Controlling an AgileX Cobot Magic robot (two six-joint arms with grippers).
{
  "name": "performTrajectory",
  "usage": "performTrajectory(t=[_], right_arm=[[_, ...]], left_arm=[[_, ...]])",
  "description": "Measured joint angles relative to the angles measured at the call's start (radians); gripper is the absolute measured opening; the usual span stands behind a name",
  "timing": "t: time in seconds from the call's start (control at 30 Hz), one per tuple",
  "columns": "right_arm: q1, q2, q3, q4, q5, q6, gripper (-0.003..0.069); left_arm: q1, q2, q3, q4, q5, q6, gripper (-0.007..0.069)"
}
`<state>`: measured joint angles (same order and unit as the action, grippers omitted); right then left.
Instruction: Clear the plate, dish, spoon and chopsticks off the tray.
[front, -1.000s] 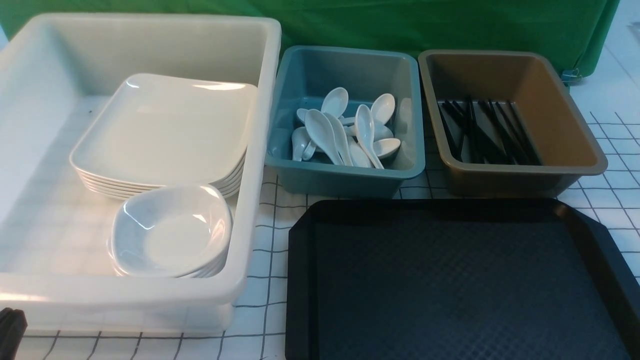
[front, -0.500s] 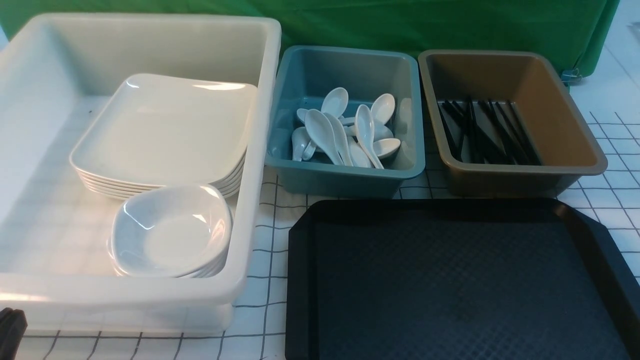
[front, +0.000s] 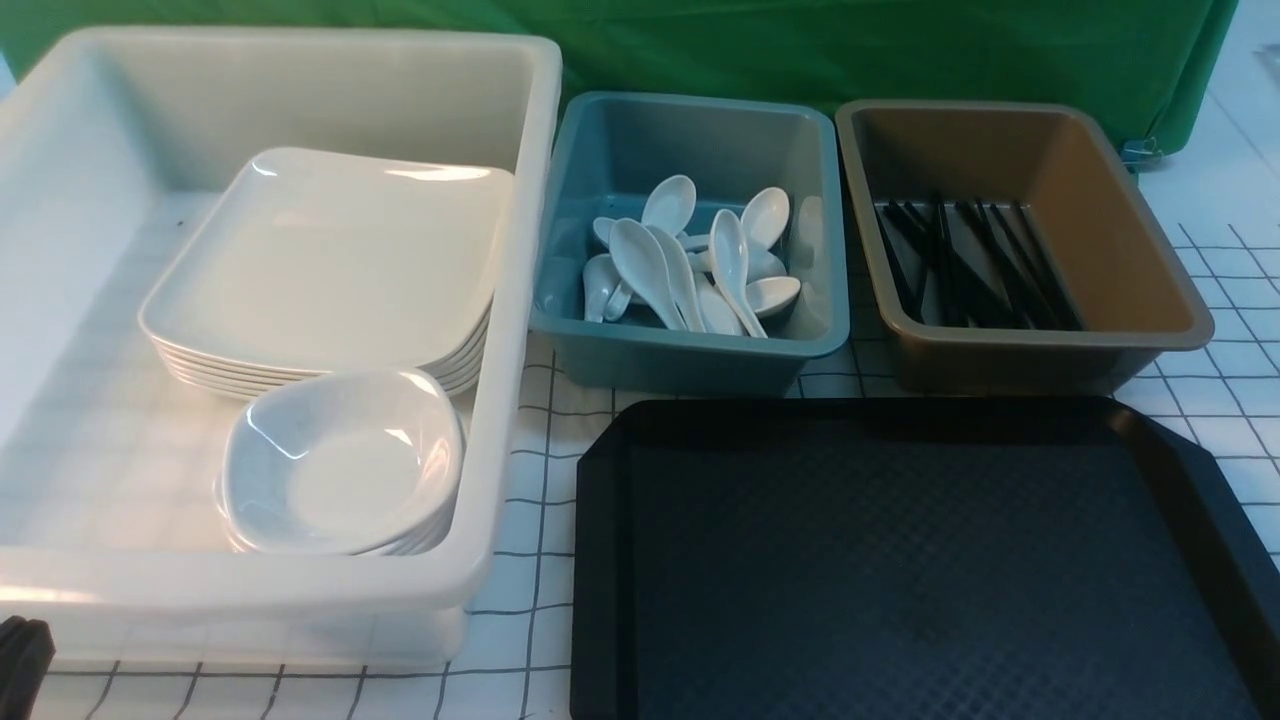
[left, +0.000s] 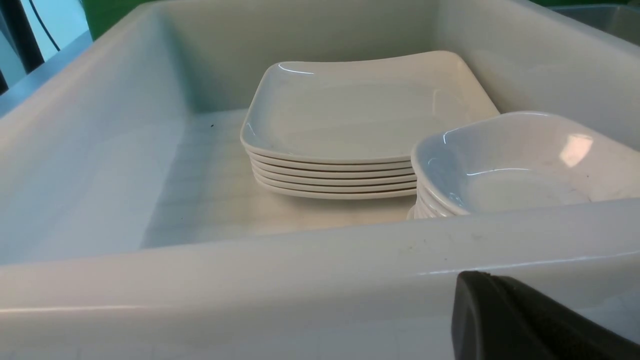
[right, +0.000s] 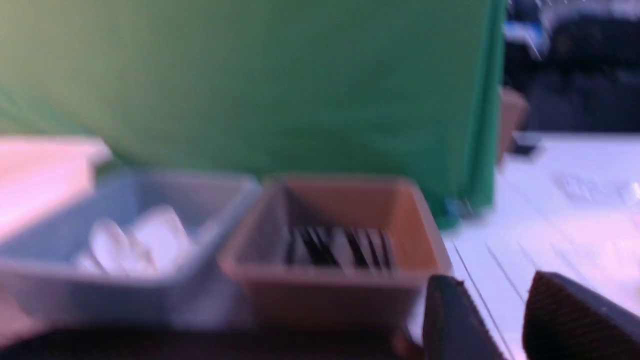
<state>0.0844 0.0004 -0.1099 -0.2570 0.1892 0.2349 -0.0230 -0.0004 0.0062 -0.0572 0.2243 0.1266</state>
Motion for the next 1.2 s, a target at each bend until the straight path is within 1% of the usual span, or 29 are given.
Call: performTrajectory(t=[0.07, 0.13, 0.23, 0.63, 0.73, 0.77, 0.8, 0.87, 0.97, 1.2], right_arm=[[-0.028, 0.001, 0.062, 0.0, 0.005, 0.0, 0.0237], [-0.07, 0.001, 0.113, 0.004, 0.05, 0.002, 0.0239], [-0.08, 0.001, 0.117, 0.006, 0.068, -0.003, 0.0239], [-0.081, 0.001, 0.117, 0.026, 0.048, -0.022, 0.0239], [-0.082, 0.001, 0.117, 0.06, 0.043, -0.06, 0.0239], [-0.083, 0.001, 0.117, 0.131, 0.041, -0.135, 0.0239], [-0.083, 0.001, 0.117, 0.169, 0.04, -0.177, 0.0239], [-0.083, 0.001, 0.117, 0.214, 0.037, -0.225, 0.0239], [-0.083, 0.001, 0.117, 0.241, 0.035, -0.264, 0.0242], [-0.083, 0.001, 0.117, 0.249, 0.035, -0.275, 0.0242]], left_arm=[[0.0, 0.0, 0.0, 0.0, 0.0, 0.0, 0.0004], [0.0, 0.0, 0.0, 0.0, 0.001, 0.0, 0.0004], [0.0, 0.0, 0.0, 0.0, 0.001, 0.0, 0.0004], [0.0, 0.0, 0.0, 0.0, 0.002, 0.0, 0.0004], [0.0, 0.0, 0.0, 0.0, 0.002, 0.0, 0.0004], [0.0, 0.0, 0.0, 0.0, 0.002, 0.0, 0.0004], [0.0, 0.0, 0.0, 0.0, 0.002, 0.0, 0.0004], [0.0, 0.0, 0.0, 0.0, 0.002, 0.0, 0.0004], [0.0, 0.0, 0.0, 0.0, 0.002, 0.0, 0.0004], [0.0, 0.0, 0.0, 0.0, 0.002, 0.001, 0.0004]])
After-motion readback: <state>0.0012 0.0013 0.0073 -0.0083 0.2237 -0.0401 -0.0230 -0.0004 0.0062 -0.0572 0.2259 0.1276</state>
